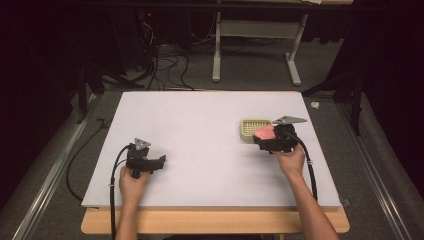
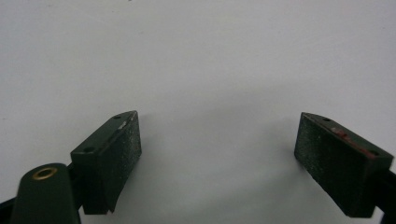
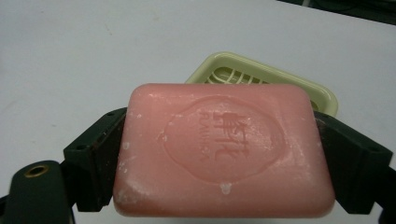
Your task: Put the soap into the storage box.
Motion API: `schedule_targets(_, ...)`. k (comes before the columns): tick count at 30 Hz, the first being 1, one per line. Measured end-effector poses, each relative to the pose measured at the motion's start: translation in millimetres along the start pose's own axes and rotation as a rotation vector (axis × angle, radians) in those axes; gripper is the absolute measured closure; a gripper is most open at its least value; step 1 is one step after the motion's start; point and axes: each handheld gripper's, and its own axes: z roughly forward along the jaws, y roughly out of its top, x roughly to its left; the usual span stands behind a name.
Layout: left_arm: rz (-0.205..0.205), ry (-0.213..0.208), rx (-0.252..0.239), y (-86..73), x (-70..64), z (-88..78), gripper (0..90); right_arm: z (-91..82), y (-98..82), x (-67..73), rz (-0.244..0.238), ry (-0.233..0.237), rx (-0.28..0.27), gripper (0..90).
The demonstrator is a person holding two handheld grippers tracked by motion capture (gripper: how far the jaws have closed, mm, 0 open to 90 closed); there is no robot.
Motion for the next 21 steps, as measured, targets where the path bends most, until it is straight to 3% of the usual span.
schedule_targets(12,0.0,0.0,0.001,0.0,0.1,-0.1,15.1,17.1,11.8,-7.4,0.046,-0.002,0.017,13.6)
schedule_targets(21,0.0,0.0,0.001,0.0,0.1,-0.2,15.1,34.8,18.7,-12.1,0.061,-0.022,0.062,13.5)
